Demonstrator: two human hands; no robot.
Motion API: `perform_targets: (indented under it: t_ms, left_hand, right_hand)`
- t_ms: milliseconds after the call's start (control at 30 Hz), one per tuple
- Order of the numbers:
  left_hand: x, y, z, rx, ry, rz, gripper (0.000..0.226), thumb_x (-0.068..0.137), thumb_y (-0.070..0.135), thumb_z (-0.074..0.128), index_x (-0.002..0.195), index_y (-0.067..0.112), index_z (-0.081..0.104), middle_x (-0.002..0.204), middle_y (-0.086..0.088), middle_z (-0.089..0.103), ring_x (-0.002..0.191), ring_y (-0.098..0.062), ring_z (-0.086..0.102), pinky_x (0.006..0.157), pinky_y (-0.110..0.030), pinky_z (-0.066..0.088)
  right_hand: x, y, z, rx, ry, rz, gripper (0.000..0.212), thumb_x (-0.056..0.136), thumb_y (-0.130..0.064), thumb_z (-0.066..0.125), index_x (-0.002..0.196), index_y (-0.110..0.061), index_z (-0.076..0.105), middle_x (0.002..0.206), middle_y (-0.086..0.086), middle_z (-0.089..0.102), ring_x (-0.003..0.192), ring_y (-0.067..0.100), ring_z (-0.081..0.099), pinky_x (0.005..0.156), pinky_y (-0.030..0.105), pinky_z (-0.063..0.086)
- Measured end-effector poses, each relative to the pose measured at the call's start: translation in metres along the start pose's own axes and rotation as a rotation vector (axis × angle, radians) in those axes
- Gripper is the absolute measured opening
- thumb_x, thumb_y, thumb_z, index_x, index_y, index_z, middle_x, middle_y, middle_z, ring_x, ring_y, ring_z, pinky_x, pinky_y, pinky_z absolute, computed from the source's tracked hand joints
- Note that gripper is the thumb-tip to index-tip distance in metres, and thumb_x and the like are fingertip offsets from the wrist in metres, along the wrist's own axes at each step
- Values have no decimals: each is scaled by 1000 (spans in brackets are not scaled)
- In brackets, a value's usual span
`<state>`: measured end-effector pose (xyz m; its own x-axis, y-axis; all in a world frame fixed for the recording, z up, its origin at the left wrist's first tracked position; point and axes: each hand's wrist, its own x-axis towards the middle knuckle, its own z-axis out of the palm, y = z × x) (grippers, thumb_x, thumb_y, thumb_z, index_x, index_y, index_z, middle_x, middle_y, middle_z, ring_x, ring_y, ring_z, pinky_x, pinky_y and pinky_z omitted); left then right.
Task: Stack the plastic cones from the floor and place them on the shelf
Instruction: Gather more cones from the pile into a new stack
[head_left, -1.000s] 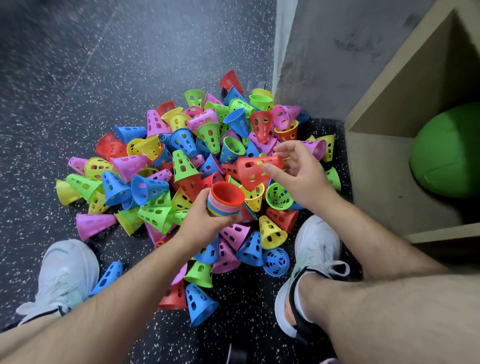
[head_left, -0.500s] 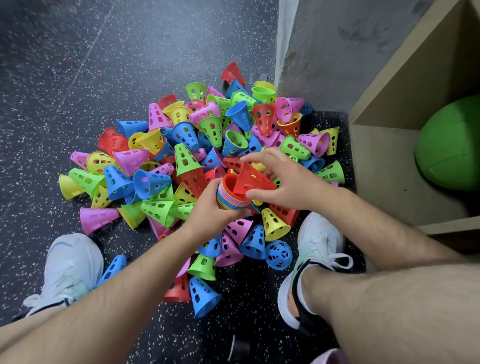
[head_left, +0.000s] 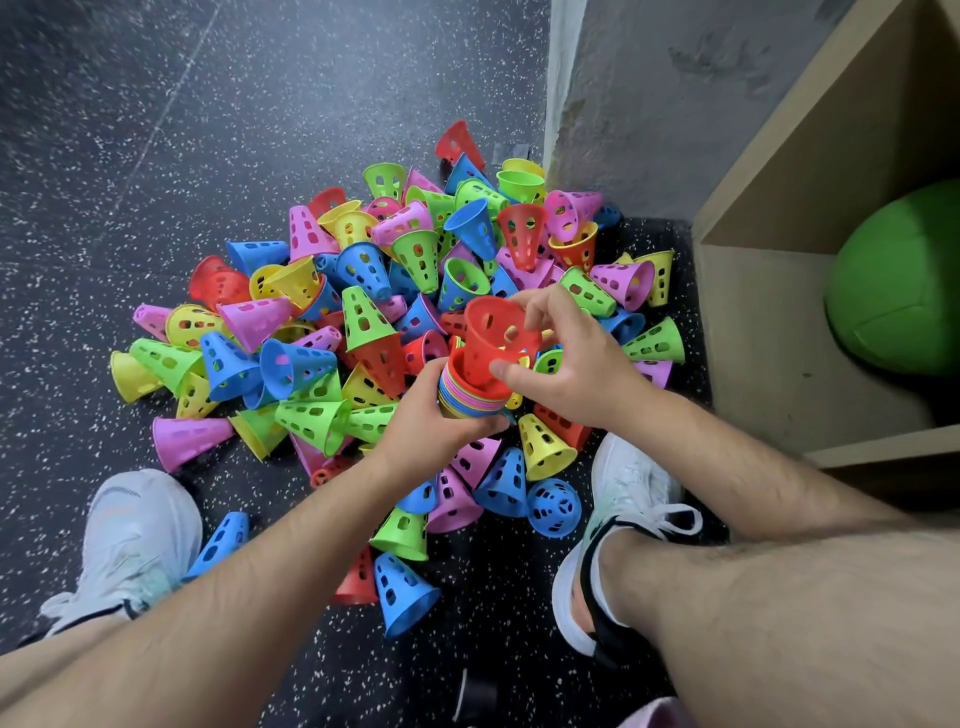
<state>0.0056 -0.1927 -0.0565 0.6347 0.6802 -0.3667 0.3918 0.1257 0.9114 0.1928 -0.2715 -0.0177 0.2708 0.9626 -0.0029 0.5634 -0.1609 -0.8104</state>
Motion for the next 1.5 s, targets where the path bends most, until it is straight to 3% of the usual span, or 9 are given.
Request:
perform_targets:
  t_ms: [167,300,433,533,667,933,1067,1233,1500]
  left_hand:
    - [3,0,2,-16,13,19,66,75,12,91,129,22,54,113,2,69,93,-10,73,76,-21,58]
    - [5,-2,4,17,-8,27,65,78,12,89,133,20,53,112,3,68,89,-1,70,72,-17,55]
    - [5,-8,8,18,-12,-5,70,75,16,92,132,21,53,112,4,68,91,-3,71,75,-17,56]
    - [3,-15,10,46,-37,-20,73,73,16,93,133,21,52,113,5,68,91,0,69,76,-15,54]
    - [-2,-23,16,83,-67,-25,72,71,21,95,131,23,54,113,5,69,95,-2,69,81,-16,52]
    - [-7,-24,24,121,-81,-13,74,70,24,95,131,25,54,113,7,68,95,-1,68,79,-11,52]
    - [-8,-26,22,107,-78,-22,77,70,24,96,135,25,53,117,9,68,100,-1,68,83,-14,52]
    - [-7,-28,18,68,-56,-24,74,71,17,95,133,22,54,115,5,70,97,-4,70,80,-15,53]
    - [0,-28,12,92,-39,-15,75,70,22,96,132,25,54,115,6,69,100,-8,70,89,-26,56]
  right_hand:
    - [-6,3,-2,-156,-198,51,74,86,-55,68,148,-38,31,145,-18,47,133,4,45,111,35,40]
    - [-10,9,-3,-314,-361,81,81,85,-68,61,153,-41,28,153,-15,40,141,7,34,115,34,32]
    - [-13,27,-8,-155,-238,138,66,89,-62,59,147,-40,37,148,-18,44,135,-2,39,110,28,35]
    - [-21,47,-9,-171,-110,90,28,90,-34,63,117,-31,60,121,-17,60,118,1,51,102,34,45]
    - [-45,67,3,-320,-235,-21,5,80,-21,67,79,-25,68,110,-10,68,110,11,55,99,37,46]
    - [-66,86,16,-569,-499,-31,32,83,-42,58,109,-36,76,138,-21,56,126,13,38,104,37,33]
    - [-68,83,15,-508,-391,-23,42,89,-36,60,130,-28,66,143,-16,54,131,13,40,109,40,34]
    - [-65,76,10,-286,-120,43,52,86,-43,75,128,-15,65,136,-1,59,130,13,48,113,33,37]
    - [-51,60,-15,0,137,243,60,73,-56,81,120,-27,57,112,-21,56,103,-9,52,86,15,44]
